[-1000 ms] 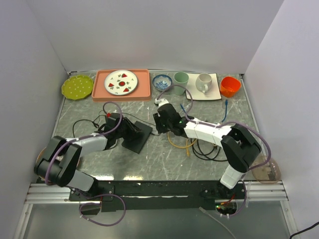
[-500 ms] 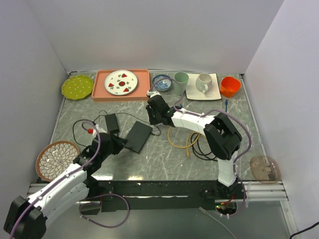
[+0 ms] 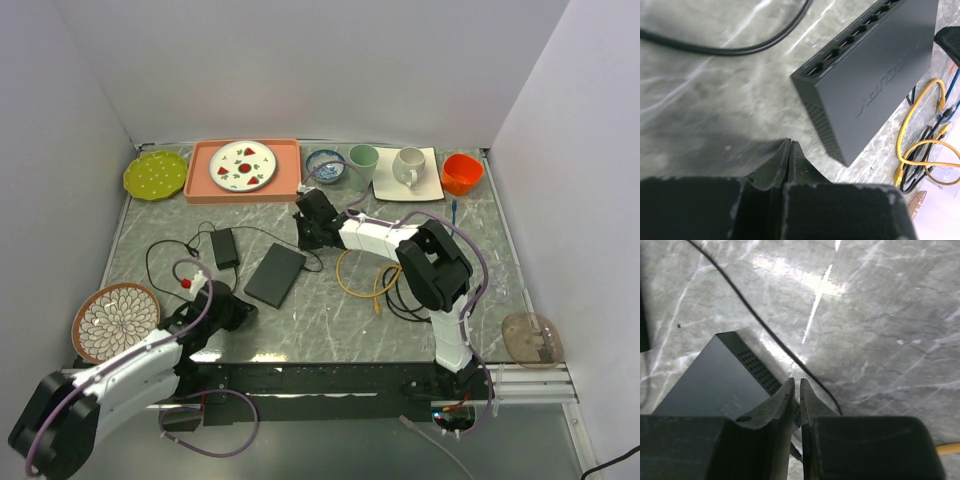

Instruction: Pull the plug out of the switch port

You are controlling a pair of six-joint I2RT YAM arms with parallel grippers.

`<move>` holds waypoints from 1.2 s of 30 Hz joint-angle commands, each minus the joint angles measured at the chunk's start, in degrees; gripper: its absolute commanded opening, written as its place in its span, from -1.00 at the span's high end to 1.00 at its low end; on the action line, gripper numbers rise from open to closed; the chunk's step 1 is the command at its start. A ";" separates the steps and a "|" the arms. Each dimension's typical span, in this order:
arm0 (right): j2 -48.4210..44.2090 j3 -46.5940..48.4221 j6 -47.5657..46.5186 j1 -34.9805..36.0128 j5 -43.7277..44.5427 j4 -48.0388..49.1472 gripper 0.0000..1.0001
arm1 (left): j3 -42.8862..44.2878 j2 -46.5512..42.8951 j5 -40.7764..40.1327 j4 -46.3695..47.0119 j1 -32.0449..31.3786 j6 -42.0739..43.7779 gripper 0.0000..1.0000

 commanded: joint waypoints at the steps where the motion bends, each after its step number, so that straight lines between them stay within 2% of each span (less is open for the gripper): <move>1: -0.27 -0.28 1.30 0.15 -2.09 2.40 0.70 | 2.73 9.67 1.15 5.92 -0.25 0.34 0.98; 6: -2.55 -6.96 1.30 0.23 -2.62 4.34 0.72 | 7.64 20.57 2.04 10.40 -0.25 2.97 0.96; 13: -8.17 -16.62 2.27 0.23 -2.01 7.85 0.74 | 16.00 28.23 1.16 9.80 -0.07 5.96 0.91; 18: -10.11 -18.30 2.36 0.23 -2.01 7.94 0.74 | 21.09 31.31 0.37 7.77 0.89 7.63 0.88; 28: -11.52 -16.90 1.74 -0.03 -0.87 6.45 0.73 | 22.77 26.05 -1.21 2.94 5.64 9.39 0.78; 32: -14.59 -15.05 1.66 -1.08 4.39 3.30 0.62 | 26.10 21.92 -5.42 -1.97 6.96 11.50 0.46; 33: -15.73 -14.88 1.22 -1.00 9.80 2.42 0.56 | 26.72 19.65 -6.57 -3.29 7.39 12.02 0.42; 35: -19.68 -16.01 0.87 -0.91 13.36 1.88 0.44 | 27.52 16.74 -8.60 -4.10 7.40 12.64 0.33; 36: -21.09 -16.98 -0.09 -0.91 14.68 3.27 0.31 | 27.43 14.12 -8.42 -3.22 7.49 13.60 0.28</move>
